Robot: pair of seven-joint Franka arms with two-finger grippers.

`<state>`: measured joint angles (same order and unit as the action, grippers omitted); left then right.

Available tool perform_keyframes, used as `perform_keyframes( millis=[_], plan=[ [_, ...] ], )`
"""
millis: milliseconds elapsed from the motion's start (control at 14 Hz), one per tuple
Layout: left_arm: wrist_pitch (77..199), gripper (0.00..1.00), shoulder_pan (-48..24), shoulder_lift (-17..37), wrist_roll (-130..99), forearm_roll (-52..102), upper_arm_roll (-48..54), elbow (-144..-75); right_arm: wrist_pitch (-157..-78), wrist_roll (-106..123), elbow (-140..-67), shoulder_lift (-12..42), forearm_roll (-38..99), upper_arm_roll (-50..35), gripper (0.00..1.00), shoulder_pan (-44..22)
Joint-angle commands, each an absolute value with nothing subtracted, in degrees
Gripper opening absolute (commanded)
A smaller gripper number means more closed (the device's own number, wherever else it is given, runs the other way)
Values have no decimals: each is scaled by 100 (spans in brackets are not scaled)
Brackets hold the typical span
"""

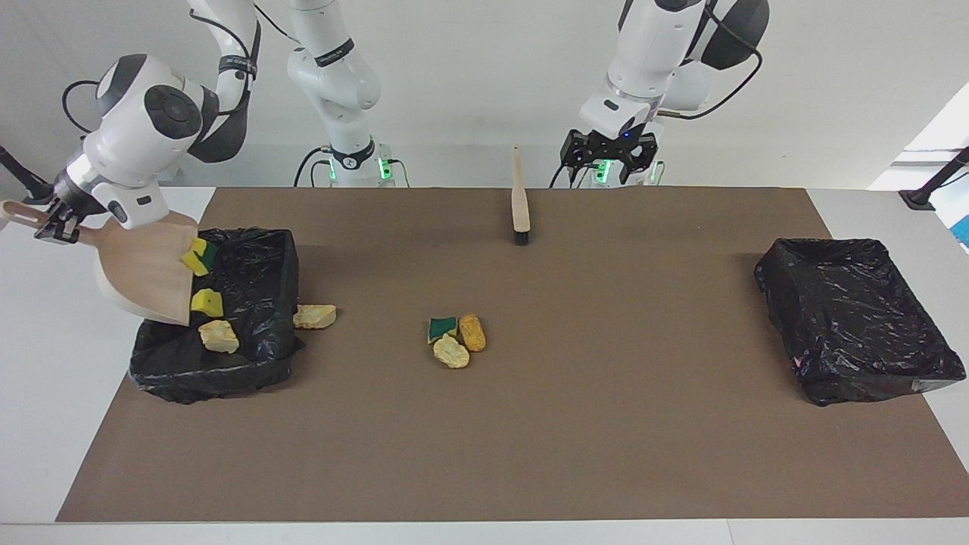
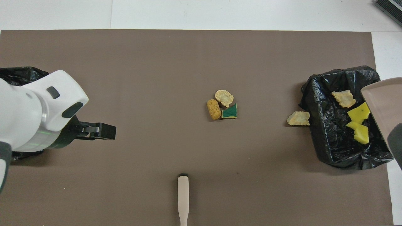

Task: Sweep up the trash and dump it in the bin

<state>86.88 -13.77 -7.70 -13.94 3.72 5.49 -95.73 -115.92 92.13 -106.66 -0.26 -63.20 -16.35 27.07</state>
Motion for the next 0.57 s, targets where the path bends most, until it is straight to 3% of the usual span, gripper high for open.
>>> perform_keyframes(
  millis=[0, 286, 501],
  plan=[
    [8456, 100, -924, -624, -916, 281, 633, -9230, -11540, 9596, -10477, -88, -5751, -1679, 0, 2742],
    [8095, 100, -205, -265, -501, 255, 721, -8493, -11487, 9729, -10459, -70, -4880, -1679, 0, 2760],
    [7937, 100, -219, -176, -448, 211, 677, -8262, -11496, 9642, -10468, -53, -4081, -1670, 0, 2786]
  ],
)
